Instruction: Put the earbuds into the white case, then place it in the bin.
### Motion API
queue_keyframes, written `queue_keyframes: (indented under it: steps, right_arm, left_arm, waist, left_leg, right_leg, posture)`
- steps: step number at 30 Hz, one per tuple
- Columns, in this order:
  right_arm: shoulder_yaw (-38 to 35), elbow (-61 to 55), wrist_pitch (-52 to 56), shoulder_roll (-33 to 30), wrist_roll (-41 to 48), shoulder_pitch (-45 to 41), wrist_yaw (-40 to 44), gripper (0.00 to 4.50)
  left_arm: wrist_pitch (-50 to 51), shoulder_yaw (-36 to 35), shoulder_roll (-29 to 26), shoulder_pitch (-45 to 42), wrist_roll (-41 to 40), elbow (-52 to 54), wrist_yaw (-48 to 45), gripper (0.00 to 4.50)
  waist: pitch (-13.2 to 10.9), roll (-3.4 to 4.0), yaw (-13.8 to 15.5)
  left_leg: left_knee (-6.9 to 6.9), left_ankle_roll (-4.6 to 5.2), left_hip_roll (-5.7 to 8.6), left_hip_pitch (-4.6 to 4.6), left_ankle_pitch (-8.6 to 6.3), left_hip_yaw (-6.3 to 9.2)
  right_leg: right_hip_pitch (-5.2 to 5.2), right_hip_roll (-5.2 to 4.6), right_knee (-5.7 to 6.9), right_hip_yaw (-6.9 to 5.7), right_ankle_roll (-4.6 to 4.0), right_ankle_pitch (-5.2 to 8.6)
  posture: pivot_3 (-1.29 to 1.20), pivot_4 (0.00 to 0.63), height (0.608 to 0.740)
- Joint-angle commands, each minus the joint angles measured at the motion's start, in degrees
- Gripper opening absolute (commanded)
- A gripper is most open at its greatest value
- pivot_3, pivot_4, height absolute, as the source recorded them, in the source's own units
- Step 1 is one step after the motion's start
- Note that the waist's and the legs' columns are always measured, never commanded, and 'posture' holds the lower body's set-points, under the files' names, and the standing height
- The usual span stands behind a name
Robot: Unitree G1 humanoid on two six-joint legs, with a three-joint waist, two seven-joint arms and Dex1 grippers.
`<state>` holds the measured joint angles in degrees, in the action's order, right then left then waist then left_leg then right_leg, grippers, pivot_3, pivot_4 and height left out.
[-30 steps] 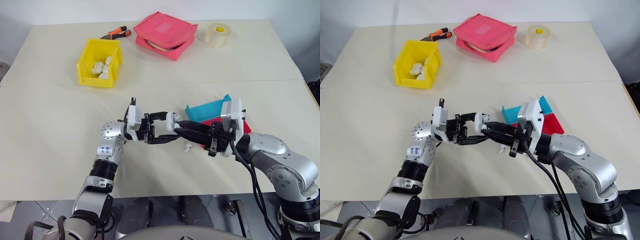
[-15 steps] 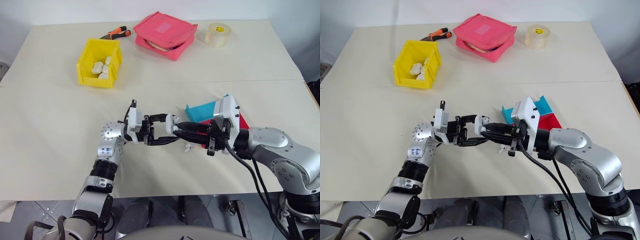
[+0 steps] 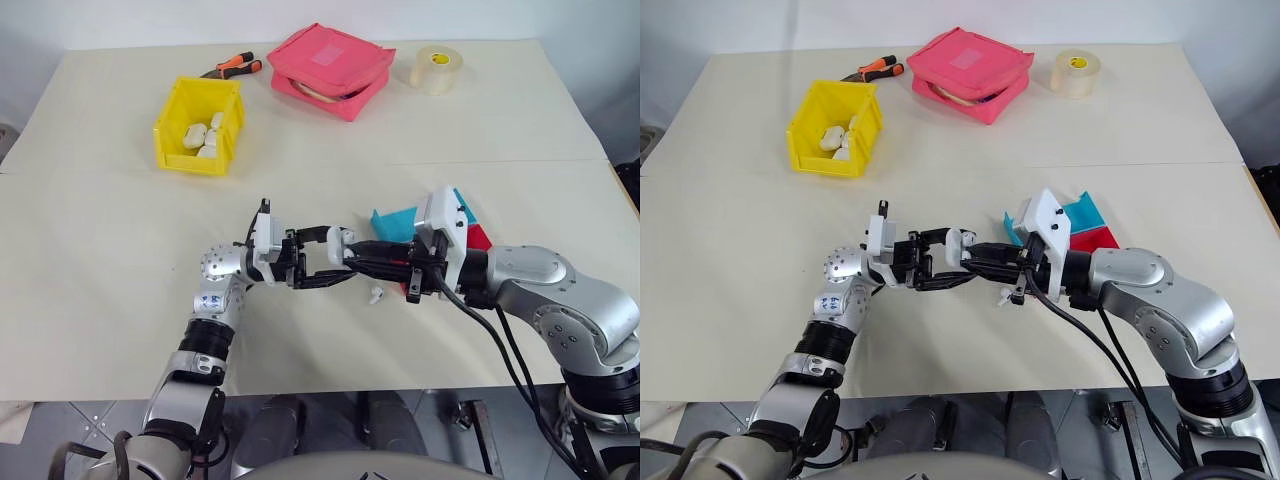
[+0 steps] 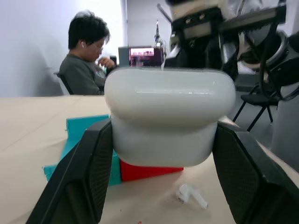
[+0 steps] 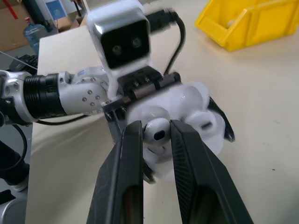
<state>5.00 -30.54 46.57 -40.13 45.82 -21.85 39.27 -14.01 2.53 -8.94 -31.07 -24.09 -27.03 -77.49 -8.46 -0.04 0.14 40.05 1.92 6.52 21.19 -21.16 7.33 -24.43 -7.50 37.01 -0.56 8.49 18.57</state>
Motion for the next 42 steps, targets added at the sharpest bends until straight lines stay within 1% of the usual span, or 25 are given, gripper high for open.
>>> queue_keyframes:
  steps: [1, 16, 17, 18, 21, 29, 37, 42]
  right_arm:
    - [0.9, 4.4, 3.8, -2.3, -4.3, 1.3, -2.2, 0.48]
    - [-0.8, 1.0, 1.8, -2.4, -2.8, 1.3, -0.4, 0.48]
    - [-0.8, 0.9, 1.4, -2.4, -3.2, 1.3, -0.3, 1.2]
    - [-0.8, 0.8, 1.0, -2.3, -3.6, 1.2, -0.3, 1.43]
    - [-1.0, 0.1, -0.1, -2.2, -4.2, 1.2, 0.2, 2.37]
    - [-2.7, -0.7, -1.9, -2.0, -5.7, 0.8, 0.3, 2.37]
    - [-7.1, -2.8, -1.9, -5.1, -5.0, 2.8, 2.0, 2.37]
    - [-9.9, -4.9, -0.9, -6.6, -4.0, 5.3, 1.5, 2.37]
  left_arm:
    - [-1.9, 0.0, 1.3, -1.3, -2.8, 6.0, -1.6, 2.8]
    - [-1.2, -0.2, 0.8, -1.7, -1.3, 4.5, -0.1, 2.8]
    - [-1.2, -0.2, 0.8, -1.8, -1.2, 4.3, 0.0, 2.8]
    - [-1.3, -0.2, 0.7, -1.8, -1.0, 4.1, 0.1, 2.8]
    - [-0.9, 0.1, 0.3, -1.9, -0.4, 3.8, 0.7, 2.8]
    - [0.0, 0.5, -1.1, -2.1, 0.8, 2.6, 1.2, 2.8]
    - [0.1, 0.9, -2.9, -3.6, 2.7, 0.2, 1.6, 2.8]
    - [0.0, 0.8, -3.5, -5.7, 3.5, -2.1, 1.6, 2.8]
  waist:
    - [0.0, 0.0, 0.0]
    - [0.0, 0.0, 0.0]
    - [0.0, 0.0, 0.0]
    - [0.0, 0.0, 0.0]
    - [0.0, 0.0, 0.0]
    - [0.0, 0.0, 0.0]
    - [0.0, -0.01, 0.4]
    - [0.0, -0.01, 0.7]
  left_leg:
    - [-0.01, 0.0, -0.01, 0.01, 0.0, 0.0]
    - [0.0, 0.0, 0.0, 0.0, 0.0, 0.0]
    - [0.0, 0.0, 0.0, 0.0, 0.0, 0.0]
    - [0.0, 0.0, 0.0, 0.0, 0.0, 0.0]
    - [-0.01, 0.0, 0.0, 0.01, 0.0, 0.0]
    - [0.0, 0.0, 0.0, 0.01, 0.0, -0.01]
    - [0.0, 0.0, 0.01, 0.01, 0.0, -0.01]
    - [0.0, 0.0, 0.01, 0.02, 0.0, -0.03]
  right_leg:
    - [0.0, 0.0, -0.01, 0.0, 0.0, 0.0]
    - [0.0, -0.01, 0.0, 0.0, 0.0, 0.0]
    - [0.0, 0.0, -0.01, 0.0, 0.0, 0.0]
    - [0.0, -0.01, -0.01, 0.0, 0.0, 0.0]
    - [0.0, -0.01, -0.01, 0.0, 0.0, 0.0]
    - [-0.01, 0.0, -0.01, 0.01, 0.01, 0.0]
    - [0.0, 0.0, -0.01, 0.0, 0.01, 0.0]
    - [-0.01, 0.0, -0.01, 0.0, 0.01, 0.0]
  posture:
    - [0.0, 0.15, 0.74]
    - [0.0, 0.15, 0.74]
    - [0.0, 0.15, 0.74]
    - [0.0, 0.15, 0.74]
    - [0.0, 0.15, 0.74]
    - [0.0, 0.15, 0.74]
    - [0.0, 0.15, 0.74]
    - [0.0, 0.15, 0.74]
